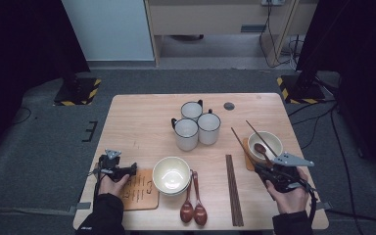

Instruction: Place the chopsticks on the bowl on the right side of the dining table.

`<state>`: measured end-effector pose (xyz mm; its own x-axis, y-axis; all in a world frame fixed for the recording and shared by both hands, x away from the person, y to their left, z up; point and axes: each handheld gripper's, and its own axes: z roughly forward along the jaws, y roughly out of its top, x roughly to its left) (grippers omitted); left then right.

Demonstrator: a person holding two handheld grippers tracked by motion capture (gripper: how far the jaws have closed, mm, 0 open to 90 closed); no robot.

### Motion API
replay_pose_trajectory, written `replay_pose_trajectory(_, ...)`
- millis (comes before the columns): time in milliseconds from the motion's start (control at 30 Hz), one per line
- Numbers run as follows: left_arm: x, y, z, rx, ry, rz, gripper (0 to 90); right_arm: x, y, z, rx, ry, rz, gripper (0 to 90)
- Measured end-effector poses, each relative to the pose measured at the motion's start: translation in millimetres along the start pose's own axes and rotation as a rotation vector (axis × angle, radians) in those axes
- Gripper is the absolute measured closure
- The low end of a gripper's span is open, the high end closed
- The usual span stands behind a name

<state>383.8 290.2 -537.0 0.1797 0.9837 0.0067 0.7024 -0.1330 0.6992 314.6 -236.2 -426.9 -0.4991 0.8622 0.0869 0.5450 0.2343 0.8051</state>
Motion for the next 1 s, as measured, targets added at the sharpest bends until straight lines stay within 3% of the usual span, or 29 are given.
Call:
replay_pose_trajectory(500,0.0,0.0,0.0,0.0,0.0,0.0,0.0,-4.0,20.1,-11.3,-0.067,-0.003,0.026,85.1)
replay_pose_trajectory(1000,0.0,0.0,0.0,0.0,0.0,0.0,0.0,-15.4,35.3,-16.8,-0.091,-0.024,0.041,85.1)
